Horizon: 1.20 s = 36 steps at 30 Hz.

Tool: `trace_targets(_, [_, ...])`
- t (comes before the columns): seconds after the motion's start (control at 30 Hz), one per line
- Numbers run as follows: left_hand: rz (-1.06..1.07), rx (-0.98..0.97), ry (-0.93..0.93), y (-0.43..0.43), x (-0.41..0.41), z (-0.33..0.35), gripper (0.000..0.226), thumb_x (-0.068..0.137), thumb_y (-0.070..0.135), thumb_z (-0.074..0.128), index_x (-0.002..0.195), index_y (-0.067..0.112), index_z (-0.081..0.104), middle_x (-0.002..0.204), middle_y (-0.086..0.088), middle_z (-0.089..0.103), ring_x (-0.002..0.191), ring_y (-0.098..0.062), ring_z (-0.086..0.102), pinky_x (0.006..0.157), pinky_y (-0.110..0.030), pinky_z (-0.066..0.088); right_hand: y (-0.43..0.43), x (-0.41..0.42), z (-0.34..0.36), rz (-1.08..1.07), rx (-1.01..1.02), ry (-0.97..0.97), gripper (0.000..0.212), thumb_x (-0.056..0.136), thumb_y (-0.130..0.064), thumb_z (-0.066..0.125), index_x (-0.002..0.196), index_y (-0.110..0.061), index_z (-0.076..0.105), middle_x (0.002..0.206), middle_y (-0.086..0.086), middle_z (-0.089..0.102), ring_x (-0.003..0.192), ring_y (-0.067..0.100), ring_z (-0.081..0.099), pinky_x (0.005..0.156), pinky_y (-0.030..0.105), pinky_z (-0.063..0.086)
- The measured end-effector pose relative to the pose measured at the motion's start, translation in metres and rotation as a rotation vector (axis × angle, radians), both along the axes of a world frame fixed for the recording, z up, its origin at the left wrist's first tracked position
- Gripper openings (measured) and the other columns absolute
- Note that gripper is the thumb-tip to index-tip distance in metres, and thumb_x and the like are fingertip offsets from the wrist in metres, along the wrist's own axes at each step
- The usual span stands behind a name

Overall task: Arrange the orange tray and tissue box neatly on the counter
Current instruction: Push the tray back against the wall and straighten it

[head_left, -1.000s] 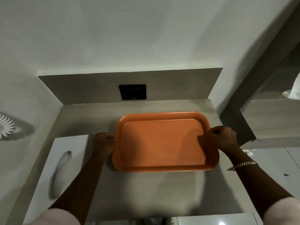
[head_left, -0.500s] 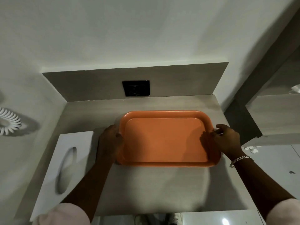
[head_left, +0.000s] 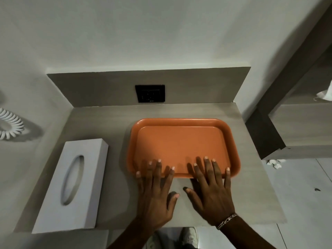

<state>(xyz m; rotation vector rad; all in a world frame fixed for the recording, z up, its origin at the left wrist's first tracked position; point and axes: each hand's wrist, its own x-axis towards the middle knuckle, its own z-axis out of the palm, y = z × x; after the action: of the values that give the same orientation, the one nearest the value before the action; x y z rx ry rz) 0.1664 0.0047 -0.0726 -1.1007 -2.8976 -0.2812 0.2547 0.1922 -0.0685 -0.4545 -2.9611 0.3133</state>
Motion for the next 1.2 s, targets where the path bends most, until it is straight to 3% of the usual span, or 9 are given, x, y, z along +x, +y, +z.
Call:
trace_targets(0.2, [0.0, -0.05, -0.026, -0.007, 0.002, -0.011, 0.078, 0.09, 0.069, 0.029, 0.155, 0.028, 0.016, 0.166, -0.014, 0.007, 0.152, -0.04, 0.003, 0.118, -0.065, 0.006, -0.005, 0.01, -0.023, -0.005, 0.083, -0.006, 0.086, 0.086, -0.073, 0.041, 0.156, -0.029, 0.018, 0.166, 0.011, 0.014, 0.152, 0.034, 0.01, 0.116, 0.066, 0.006])
trace_targets(0.83, [0.025, -0.019, -0.005, 0.016, -0.054, -0.01, 0.076, 0.091, 0.067, 0.027, 0.155, 0.029, 0.012, 0.167, -0.014, 0.004, 0.153, -0.038, 0.0, 0.12, -0.059, 0.007, 0.026, -0.046, -0.022, -0.013, 0.081, -0.028, 0.083, 0.087, -0.074, 0.034, 0.156, -0.032, 0.015, 0.165, 0.011, 0.018, 0.152, 0.034, 0.009, 0.116, 0.064, 0.002])
trace_targets(1.2, [0.065, -0.006, 0.006, 0.027, -0.086, -0.012, 0.078, 0.09, 0.065, 0.034, 0.155, 0.03, 0.01, 0.167, -0.013, 0.004, 0.153, -0.037, -0.002, 0.12, -0.059, 0.007, 0.038, -0.077, -0.014, -0.004, 0.074, -0.067, 0.081, 0.088, -0.075, 0.032, 0.156, -0.032, 0.019, 0.164, 0.012, 0.021, 0.151, 0.036, 0.012, 0.115, 0.066, 0.009])
